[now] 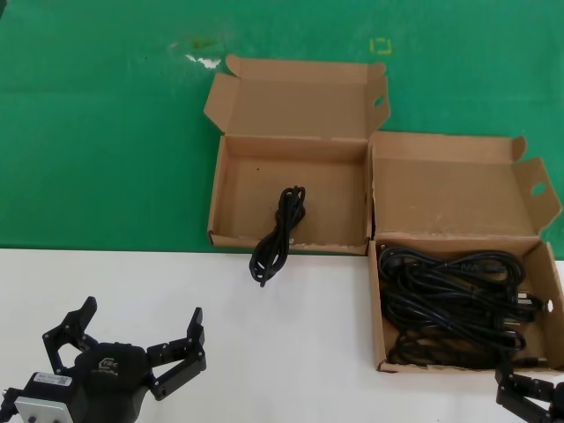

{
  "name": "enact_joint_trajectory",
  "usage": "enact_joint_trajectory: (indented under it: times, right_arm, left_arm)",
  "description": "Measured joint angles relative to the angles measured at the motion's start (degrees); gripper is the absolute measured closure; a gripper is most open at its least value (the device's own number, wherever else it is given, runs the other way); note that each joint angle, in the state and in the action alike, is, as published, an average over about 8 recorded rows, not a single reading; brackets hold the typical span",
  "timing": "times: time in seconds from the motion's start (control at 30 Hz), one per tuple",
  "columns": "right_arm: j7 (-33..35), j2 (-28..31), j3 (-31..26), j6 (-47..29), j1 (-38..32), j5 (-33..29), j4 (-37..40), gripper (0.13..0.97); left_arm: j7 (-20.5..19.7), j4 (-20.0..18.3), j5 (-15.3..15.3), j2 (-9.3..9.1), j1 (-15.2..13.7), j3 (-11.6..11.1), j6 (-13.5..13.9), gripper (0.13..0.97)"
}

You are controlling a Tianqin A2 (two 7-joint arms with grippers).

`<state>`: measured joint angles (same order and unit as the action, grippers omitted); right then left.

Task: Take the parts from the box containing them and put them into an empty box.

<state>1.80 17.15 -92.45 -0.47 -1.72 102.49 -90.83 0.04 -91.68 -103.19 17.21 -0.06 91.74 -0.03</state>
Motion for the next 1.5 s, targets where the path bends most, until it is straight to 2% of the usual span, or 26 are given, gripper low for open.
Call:
enact_joint_trajectory:
  times: [1.5]
  right_arm:
    - [0.0,0.0,0.0,0.0,0.0,0.0,0.0,0.129]
  left_arm:
    - [0.0,0.0,0.0,0.00,0.0,0.0,0.0,0.132]
